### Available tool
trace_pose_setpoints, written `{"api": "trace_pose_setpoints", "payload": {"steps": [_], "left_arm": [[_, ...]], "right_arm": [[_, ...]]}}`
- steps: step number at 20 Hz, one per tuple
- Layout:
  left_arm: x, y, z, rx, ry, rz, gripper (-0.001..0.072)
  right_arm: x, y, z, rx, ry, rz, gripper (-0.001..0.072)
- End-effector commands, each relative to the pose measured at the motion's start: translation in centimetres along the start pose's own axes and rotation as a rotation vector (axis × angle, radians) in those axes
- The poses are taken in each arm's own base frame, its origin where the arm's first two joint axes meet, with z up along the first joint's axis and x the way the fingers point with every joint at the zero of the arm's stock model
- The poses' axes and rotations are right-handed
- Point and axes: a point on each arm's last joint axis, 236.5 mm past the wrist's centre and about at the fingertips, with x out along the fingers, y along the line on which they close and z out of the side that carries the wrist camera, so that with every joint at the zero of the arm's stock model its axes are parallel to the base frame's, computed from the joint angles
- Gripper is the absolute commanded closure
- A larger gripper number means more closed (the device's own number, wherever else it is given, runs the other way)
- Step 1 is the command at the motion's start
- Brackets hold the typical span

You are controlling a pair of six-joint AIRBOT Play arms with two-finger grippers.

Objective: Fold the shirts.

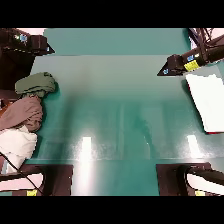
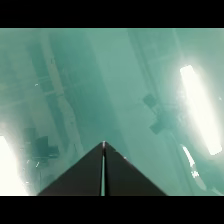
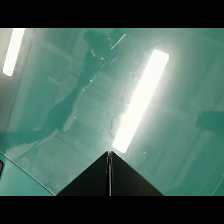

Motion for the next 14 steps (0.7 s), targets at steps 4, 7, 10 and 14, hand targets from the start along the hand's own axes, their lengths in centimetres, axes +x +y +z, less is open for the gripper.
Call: {"api": "trace_pose_setpoints", "payload": {"steps": [4,7,10,14], "left_arm": [[0.0,0.0,0.0,0.0,0.0,0.0,0.068],[0.0,0.0,0.0,0.0,0.0,0.0,0.0681],[0.0,0.0,0.0,0.0,0.0,0.0,0.0681],[0.0,-0.1,1.2,-0.001,-0.05,-0.003,0.0681]], "right_arm": [[0.0,0.2,0.0,-0.003,-0.001,0.002,0.0691],[0.0,0.2,0.0,-0.003,-0.001,0.002,0.0691],[0.0,0.2,0.0,-0.003,0.0,0.002,0.0691],[0.0,0.1,0.0,-0.003,-0.001,0.002,0.0691]]}}
